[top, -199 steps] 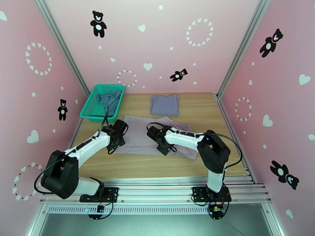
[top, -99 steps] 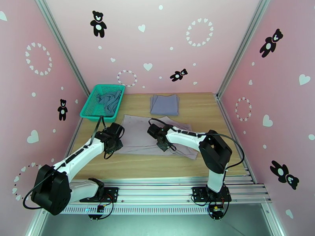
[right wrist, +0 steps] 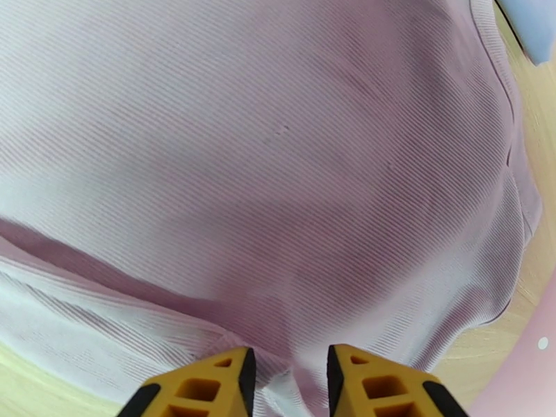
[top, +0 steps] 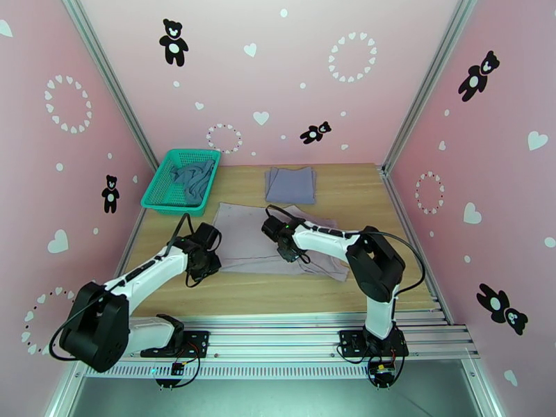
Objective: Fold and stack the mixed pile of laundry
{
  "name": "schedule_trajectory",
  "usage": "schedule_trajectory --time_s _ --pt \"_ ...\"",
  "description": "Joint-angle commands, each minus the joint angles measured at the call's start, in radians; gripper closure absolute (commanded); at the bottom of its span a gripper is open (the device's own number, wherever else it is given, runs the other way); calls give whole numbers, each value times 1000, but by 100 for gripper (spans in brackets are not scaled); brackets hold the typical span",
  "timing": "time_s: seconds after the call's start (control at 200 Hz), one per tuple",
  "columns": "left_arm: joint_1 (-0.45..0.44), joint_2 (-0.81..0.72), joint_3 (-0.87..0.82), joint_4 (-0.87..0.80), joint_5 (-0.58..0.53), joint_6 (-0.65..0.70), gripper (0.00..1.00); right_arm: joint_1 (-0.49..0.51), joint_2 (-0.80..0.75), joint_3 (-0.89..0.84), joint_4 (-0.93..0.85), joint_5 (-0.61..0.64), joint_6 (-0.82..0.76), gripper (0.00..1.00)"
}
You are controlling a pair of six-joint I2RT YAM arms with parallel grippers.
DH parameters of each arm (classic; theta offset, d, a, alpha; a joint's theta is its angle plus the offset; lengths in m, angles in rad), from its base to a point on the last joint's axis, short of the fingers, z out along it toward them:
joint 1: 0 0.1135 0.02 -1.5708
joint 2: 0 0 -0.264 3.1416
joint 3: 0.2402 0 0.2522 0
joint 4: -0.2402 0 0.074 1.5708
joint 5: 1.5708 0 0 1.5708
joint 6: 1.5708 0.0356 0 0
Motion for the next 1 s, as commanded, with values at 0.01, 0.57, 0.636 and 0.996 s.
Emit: schedule_trajectory --time_s 0.01,0.57,0.636,0.996 --pt "5 41 42 21 11 29 86 -4 22 20 0 -1 10 68" --pt "5 22 64 -10 -75 17 57 -10 22 -4 10 -19 9 69" --pt "5 42 66 0 -75 20 59 -11 21 -8 10 -19 9 69" --pt "5 69 73 -25 -130 31 70 -15 16 -26 13 -24 12 70"
